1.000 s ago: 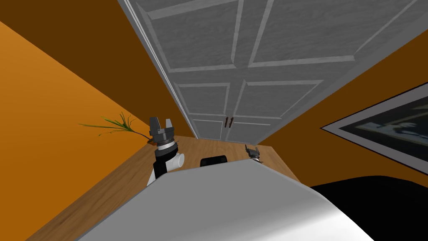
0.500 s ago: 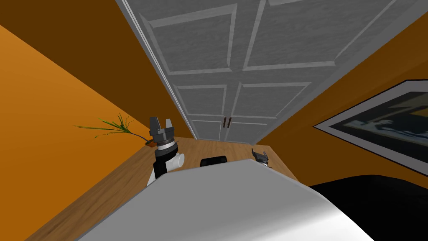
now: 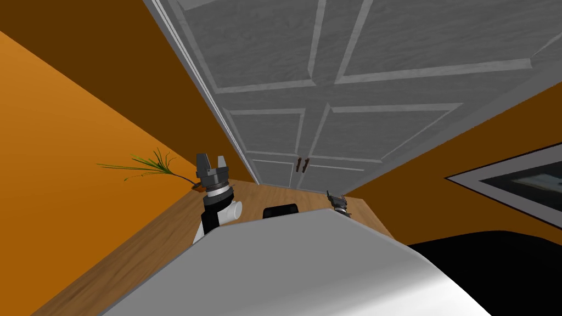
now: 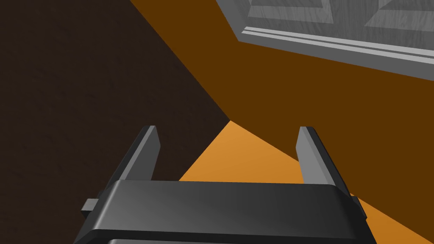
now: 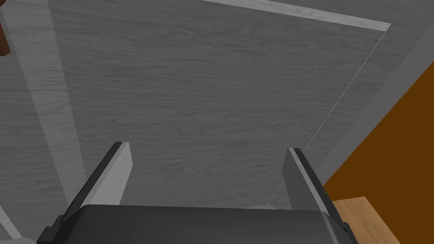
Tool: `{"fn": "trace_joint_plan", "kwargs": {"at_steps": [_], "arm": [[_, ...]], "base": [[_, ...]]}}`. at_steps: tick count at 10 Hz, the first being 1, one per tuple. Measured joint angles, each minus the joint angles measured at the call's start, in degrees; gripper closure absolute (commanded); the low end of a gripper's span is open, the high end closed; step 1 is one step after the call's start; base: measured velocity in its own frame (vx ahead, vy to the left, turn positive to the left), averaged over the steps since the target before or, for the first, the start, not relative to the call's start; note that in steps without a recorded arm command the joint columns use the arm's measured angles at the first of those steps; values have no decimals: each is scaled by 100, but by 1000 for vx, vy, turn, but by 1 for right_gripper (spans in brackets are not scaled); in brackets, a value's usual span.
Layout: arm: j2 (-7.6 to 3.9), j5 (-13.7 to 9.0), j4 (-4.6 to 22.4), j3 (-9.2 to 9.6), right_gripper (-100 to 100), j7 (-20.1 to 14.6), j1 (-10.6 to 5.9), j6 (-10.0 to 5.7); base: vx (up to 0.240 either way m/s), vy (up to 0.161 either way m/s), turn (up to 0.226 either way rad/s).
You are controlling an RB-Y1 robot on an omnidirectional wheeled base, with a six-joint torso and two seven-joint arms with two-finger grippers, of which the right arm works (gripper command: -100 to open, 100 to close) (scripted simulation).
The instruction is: Pull the door open
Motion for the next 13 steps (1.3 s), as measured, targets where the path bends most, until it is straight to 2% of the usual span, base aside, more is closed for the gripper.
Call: {"fn": "trace_joint_plan", "kwargs": {"at_steps": [1,5,6,7,9,10,11,12,13], "arm": [[38,2,-168,4,-100,48,-12,34],[159,113,-139,163,-100,-61,-421,-15],[173,119,-191,173,-100,-48,-453,1],[197,118,-358,175,-100,8,-432,40],[286,201,-228,292,-100,-77,-737,-24],[284,194,-376,287,-100,-56,-714,15],[315,215,-404,325,-100,-53,-785,29],[319,219,-405,330,100,-58,-802,29],[324,222,-412,336,100,-56,-798,29]], "base": [[178,-45,123],[165,-16,94],[113,0,80],[193,42,143],[180,-7,109],[161,-19,75],[84,-7,31],[-14,4,-14],[-29,26,63]]}}
